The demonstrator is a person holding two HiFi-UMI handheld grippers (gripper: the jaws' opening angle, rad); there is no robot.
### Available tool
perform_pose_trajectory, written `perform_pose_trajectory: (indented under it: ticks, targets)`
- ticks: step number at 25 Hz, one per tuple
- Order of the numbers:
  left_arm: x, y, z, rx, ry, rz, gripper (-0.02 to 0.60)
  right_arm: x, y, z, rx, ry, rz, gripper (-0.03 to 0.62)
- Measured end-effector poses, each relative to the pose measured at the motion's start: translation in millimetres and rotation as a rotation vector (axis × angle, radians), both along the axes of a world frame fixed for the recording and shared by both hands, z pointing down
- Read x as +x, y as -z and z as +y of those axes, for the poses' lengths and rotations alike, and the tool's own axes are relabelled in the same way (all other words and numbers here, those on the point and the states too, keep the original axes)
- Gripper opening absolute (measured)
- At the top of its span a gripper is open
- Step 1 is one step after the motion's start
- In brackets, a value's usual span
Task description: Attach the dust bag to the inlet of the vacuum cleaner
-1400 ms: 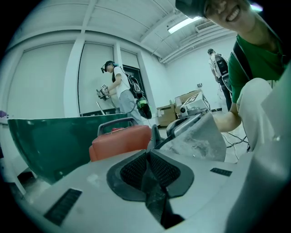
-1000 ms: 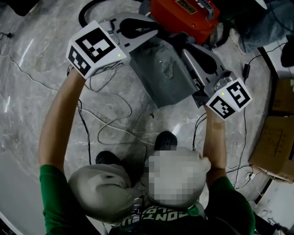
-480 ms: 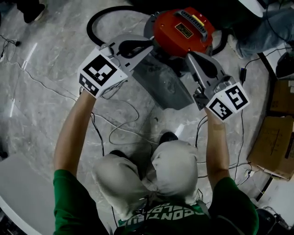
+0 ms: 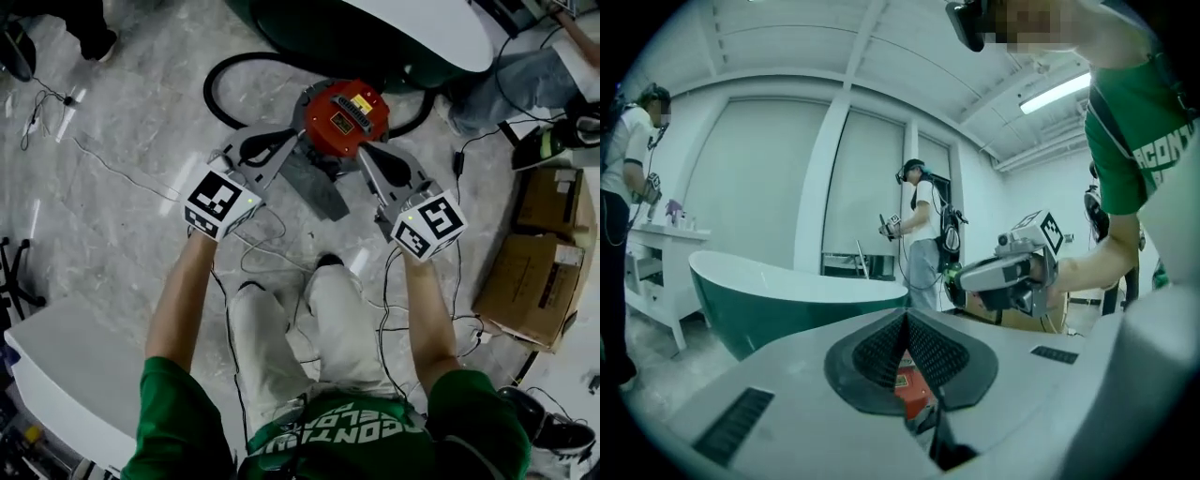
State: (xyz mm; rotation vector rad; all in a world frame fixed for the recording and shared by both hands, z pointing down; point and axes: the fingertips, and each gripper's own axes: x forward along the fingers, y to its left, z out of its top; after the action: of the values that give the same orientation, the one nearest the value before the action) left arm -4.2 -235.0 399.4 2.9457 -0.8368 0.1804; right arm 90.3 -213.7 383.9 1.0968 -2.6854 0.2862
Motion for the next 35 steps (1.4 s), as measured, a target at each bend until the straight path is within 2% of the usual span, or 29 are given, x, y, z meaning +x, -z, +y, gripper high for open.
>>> perform_pose_trajectory:
  ticks: [9, 17, 24, 30, 35]
  targets:
    - [-33.1, 202.6, 59.3, -0.086, 0.091, 0.104, 0.005, -42.0, 193.5, 47.9, -0.020, 0.010, 0.011, 0.009]
    - [-66.8, 323.4, 101.7, -0.161, 0.148, 0.172, 0.003, -79.7, 323.1, 95.6, -0.027, 0.030, 0.000, 0.008]
    - [-52.3, 376.5, 129.3, -0.150, 0.160, 0.178, 0.003, -67.9, 378.8, 110.4, -0.023, 0.050, -0.023, 0.008]
    - [-17.5, 413.0, 123.9, -0.108, 0.209, 0.170, 0.003, -27.7, 401.3, 95.0, -0.014, 0.087, -0.039, 0.008]
    - [24.6, 426.6, 121.3, -0.116, 0.283, 0.186, 0.003, 22.5, 423.8, 85.1, 0.029, 0.127, -0.037, 0.008]
